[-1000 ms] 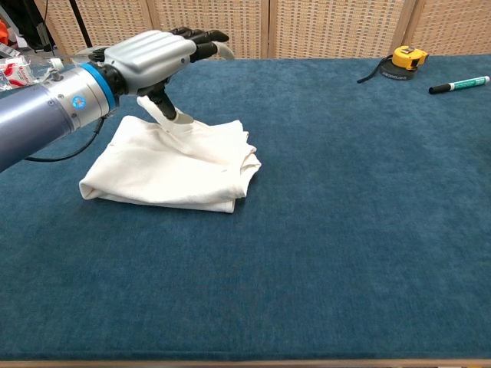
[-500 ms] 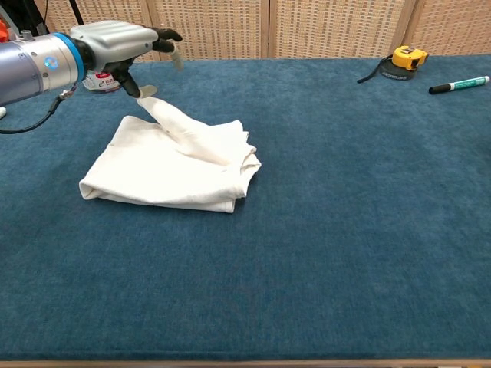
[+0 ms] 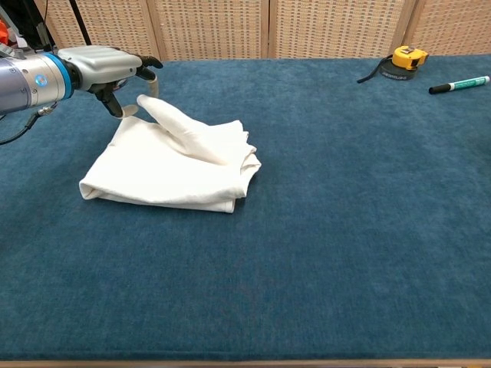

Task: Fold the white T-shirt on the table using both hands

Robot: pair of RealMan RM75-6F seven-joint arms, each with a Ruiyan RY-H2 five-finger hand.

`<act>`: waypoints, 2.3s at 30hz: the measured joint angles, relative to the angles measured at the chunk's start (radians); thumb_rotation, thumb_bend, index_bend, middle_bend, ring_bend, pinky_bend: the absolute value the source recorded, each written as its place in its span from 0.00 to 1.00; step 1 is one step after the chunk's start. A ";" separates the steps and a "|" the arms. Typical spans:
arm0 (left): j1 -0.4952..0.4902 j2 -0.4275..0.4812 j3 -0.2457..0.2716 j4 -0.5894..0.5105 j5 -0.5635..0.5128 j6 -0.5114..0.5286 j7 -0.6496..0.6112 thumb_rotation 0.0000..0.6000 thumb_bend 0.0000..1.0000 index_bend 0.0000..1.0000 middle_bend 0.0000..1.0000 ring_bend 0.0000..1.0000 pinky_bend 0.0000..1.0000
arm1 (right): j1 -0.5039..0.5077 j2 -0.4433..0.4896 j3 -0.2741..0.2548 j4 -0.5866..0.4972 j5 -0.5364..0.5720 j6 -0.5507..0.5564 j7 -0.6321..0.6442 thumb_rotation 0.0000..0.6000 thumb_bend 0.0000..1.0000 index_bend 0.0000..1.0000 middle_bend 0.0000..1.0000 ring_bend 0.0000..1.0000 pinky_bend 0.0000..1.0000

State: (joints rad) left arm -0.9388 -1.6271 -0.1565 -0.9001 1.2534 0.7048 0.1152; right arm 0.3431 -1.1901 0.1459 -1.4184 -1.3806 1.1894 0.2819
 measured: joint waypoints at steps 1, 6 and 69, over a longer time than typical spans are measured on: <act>0.001 -0.010 0.000 0.009 0.002 0.006 -0.001 1.00 0.47 0.46 0.00 0.00 0.00 | 0.000 0.000 0.000 0.000 0.000 0.001 0.000 1.00 0.13 0.00 0.00 0.00 0.00; 0.004 -0.066 0.001 0.071 0.018 0.050 -0.012 1.00 0.48 0.60 0.00 0.00 0.00 | -0.002 0.002 0.001 -0.002 -0.001 0.005 0.003 1.00 0.13 0.00 0.00 0.00 0.00; -0.018 -0.265 -0.006 0.253 0.147 0.266 -0.041 1.00 0.36 0.00 0.00 0.00 0.00 | -0.002 0.011 0.002 -0.005 0.004 -0.003 0.018 1.00 0.14 0.00 0.00 0.00 0.00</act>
State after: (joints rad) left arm -0.9569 -1.8917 -0.1626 -0.6474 1.4004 0.9708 0.0739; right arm 0.3408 -1.1793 0.1482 -1.4232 -1.3769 1.1861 0.2994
